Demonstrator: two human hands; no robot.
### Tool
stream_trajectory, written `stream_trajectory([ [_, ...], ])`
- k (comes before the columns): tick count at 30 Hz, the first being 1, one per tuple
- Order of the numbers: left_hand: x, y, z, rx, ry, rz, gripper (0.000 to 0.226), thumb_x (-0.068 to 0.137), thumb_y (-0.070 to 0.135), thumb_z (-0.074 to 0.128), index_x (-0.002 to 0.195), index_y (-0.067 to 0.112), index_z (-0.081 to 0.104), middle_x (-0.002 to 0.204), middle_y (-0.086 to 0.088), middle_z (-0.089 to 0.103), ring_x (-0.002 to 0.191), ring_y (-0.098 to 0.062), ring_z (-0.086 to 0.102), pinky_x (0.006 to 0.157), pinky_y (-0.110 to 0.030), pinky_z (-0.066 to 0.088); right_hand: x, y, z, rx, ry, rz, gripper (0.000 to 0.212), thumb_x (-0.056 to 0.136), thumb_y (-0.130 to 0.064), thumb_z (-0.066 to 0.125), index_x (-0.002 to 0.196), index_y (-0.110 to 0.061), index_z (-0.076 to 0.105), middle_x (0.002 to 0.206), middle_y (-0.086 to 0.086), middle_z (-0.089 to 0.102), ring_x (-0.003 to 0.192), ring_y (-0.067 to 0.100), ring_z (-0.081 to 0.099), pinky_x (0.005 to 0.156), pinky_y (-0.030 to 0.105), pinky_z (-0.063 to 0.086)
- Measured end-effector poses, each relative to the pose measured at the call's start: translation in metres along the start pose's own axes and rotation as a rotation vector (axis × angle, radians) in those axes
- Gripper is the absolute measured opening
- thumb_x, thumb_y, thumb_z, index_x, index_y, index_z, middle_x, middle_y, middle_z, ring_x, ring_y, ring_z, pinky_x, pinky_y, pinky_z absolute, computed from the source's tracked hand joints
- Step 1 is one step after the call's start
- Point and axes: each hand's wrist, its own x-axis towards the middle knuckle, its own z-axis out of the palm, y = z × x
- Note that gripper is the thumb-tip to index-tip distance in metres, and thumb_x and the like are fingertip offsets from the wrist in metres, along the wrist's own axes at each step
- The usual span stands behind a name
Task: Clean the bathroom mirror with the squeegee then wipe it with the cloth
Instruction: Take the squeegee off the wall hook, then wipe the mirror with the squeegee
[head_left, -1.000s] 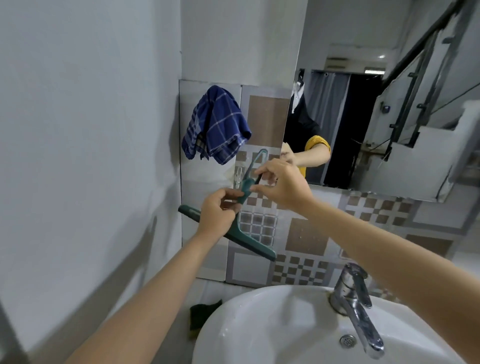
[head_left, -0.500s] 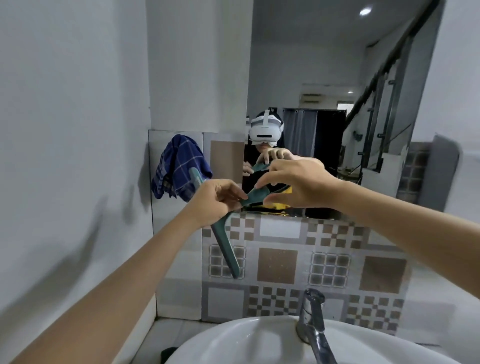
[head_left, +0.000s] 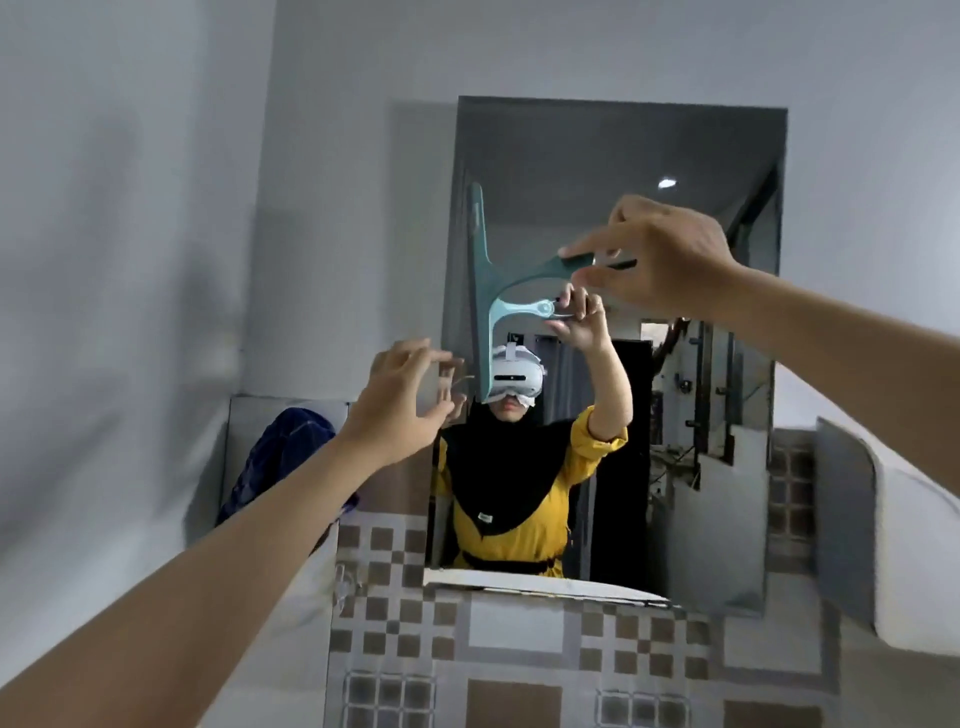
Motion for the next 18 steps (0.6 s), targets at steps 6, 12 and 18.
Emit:
stream_trajectory([
  [6,0.041,-0.036,0.011,0.199,-0.181,-0.129,0.091,0.077,0.041,0.071,0.147,0.036,0.012,0.159,-0.003,-0.007,0.144,-0.030,0.000,0.114,-0.050,0.018,0.069,0.016,0.000,0.005,0.112,0.012,0.030,0.088,-0.045,0.061,0.118,-0.043,0.064,0.094,-0.007,0.055,0.085,0.012,0.048,0.072,0.028,0.033],
  [12,0.050,-0.059,0.021,0.250,-0.278,-0.164,0.107,0.074,0.043,0.073,0.136,0.060,-0.012,0.157,-0.004,-0.018,0.144,-0.032,-0.011,0.107,-0.067,0.025,0.112,0.020,0.008,-0.042,0.134,-0.007,0.031,0.089,-0.047,0.060,0.119,-0.041,0.064,0.102,-0.002,0.064,0.094,0.020,0.057,0.068,0.030,0.033],
  [18,0.046,-0.061,0.022,0.273,-0.253,-0.116,0.107,0.076,0.045,0.071,0.135,0.060,-0.018,0.157,-0.005,-0.017,0.144,-0.033,-0.008,0.102,-0.059,0.039,0.131,0.024,0.012,-0.058,0.110,0.008,0.031,0.090,-0.046,0.058,0.120,-0.039,0.063,0.095,-0.003,0.058,0.094,0.022,0.056,0.068,0.030,0.034],
])
